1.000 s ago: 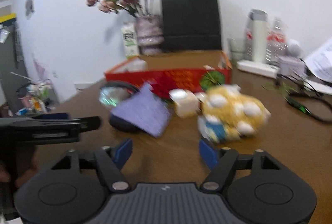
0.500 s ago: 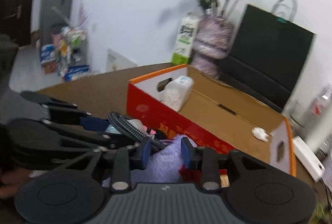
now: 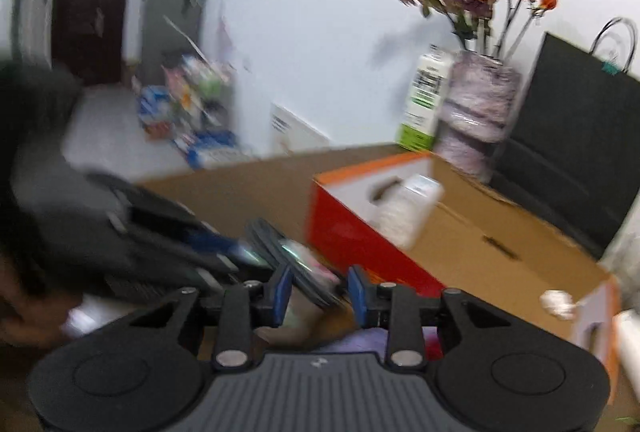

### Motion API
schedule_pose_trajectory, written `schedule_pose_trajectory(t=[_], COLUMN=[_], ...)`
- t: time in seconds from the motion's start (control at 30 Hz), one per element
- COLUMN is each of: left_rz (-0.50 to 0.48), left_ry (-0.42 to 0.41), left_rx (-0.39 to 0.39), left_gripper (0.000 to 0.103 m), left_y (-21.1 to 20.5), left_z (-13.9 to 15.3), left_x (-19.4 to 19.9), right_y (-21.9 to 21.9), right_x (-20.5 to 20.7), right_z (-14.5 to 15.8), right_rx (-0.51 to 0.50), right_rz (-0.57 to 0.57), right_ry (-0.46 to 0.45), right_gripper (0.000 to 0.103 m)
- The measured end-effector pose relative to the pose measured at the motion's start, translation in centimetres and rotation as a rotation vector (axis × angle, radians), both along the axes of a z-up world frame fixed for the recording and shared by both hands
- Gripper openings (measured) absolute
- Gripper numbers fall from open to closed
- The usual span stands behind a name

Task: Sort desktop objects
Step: 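Grasp the glittery plastic bag with the left tool while the right tool grasps the black braided cable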

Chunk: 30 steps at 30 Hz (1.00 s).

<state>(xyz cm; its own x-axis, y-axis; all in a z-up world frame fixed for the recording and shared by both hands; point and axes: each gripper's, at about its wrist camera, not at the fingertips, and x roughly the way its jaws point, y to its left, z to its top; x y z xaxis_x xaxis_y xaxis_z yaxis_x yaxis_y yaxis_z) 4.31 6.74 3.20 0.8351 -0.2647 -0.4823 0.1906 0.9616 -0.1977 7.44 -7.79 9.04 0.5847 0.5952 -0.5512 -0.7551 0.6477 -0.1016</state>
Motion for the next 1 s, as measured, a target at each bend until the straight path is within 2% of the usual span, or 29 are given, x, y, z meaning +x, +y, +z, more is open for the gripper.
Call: schedule_pose_trajectory(t=[0.03, 0.07, 0.13, 0.17, 0.23, 0.27, 0.3, 0.43, 0.47, 0.5, 0.6, 0.7, 0.8, 0.87, 0.93, 1.0], left_rz=[-0.011, -0.025, -0.043, -0.035, -0.044, -0.058, -0.070, -0.074, -0.080, -0.093, -0.104, -0.133, -0.171, -0.177, -0.164, -0.147], left_ry=[-0.005, -0.004, -0.001, 0.005, -0.013, -0.021, -0.032, -0.107, -0.121, -0.139, -0.150, -0.139, -0.115, -0.093, -0.114, -0.090], left_rx=[0.017, 0.012, -0.004, 0.028, 0.073, 0.082, 0.096, 0.153, 0.145, 0.125, 0.121, 0.065, -0.018, -0.048, -0.051, -0.075], left_gripper=[0.020, 0.020, 0.021, 0.020, 0.019, 0.019, 0.018, 0.017, 0.015, 0.014, 0.013, 0.013, 0.013, 0.013, 0.014, 0.014], left_y=[-0.2, -0.2, -0.4, -0.7, -1.1, -1.2, -1.4, -3.0, -3.3, -3.5, -4.2, -4.0, -3.6, -3.6, -2.9, -1.5], left_z=[-0.1, -0.3, -0.4, -0.4, -0.5, -0.3, -0.1, 1.4, 1.9, 2.5, 3.7, 4.5, 5.0, 5.2, 5.4, 5.1], left_x=[-0.1, -0.2, -0.4, -0.4, -0.8, -1.1, -1.5, -2.9, -3.3, -3.8, -5.0, -6.5, -8.0, -8.9, -10.4, -11.2], right_y=[0.0, 0.1, 0.4, 0.6, 0.4, 0.1, -0.2, -1.9, -2.3, -2.7, -5.2, -9.3, -11.8, -12.0, -12.0, -11.7], right_x=[0.1, 0.5, 2.0, 2.7, 3.3, 3.2, 3.0, 0.6, 0.2, -0.1, -1.0, -1.5, -3.1, -4.5, -6.3, -7.3], right_z=[0.4, 0.8, 0.5, 0.0, -0.6, -0.6, -0.5, 0.6, 1.2, 1.8, 3.6, 4.6, 4.2, 3.2, 2.0, 0.1], right_rx=[0.032, 0.061, 0.088, 0.082, 0.108, 0.127, 0.134, 0.178, 0.195, 0.212, 0.306, 0.437, 0.554, 0.560, 0.519, 0.483], right_rz=[0.009, 0.020, 0.057, 0.087, 0.094, 0.087, 0.072, -0.047, -0.089, -0.131, -0.300, -0.403, -0.386, -0.374, -0.416, -0.428], right_ry=[0.019, 0.049, 0.146, 0.209, 0.254, 0.268, 0.265, 0.206, 0.190, 0.173, 0.127, 0.160, 0.210, 0.226, 0.219, 0.249], right_gripper=[0.028, 0.038, 0.041, 0.040, 0.037, 0.029, 0.023, 0.014, 0.011, 0.001, 0.000, 0.000, 0.000, 0.008, 0.011, 0.024])
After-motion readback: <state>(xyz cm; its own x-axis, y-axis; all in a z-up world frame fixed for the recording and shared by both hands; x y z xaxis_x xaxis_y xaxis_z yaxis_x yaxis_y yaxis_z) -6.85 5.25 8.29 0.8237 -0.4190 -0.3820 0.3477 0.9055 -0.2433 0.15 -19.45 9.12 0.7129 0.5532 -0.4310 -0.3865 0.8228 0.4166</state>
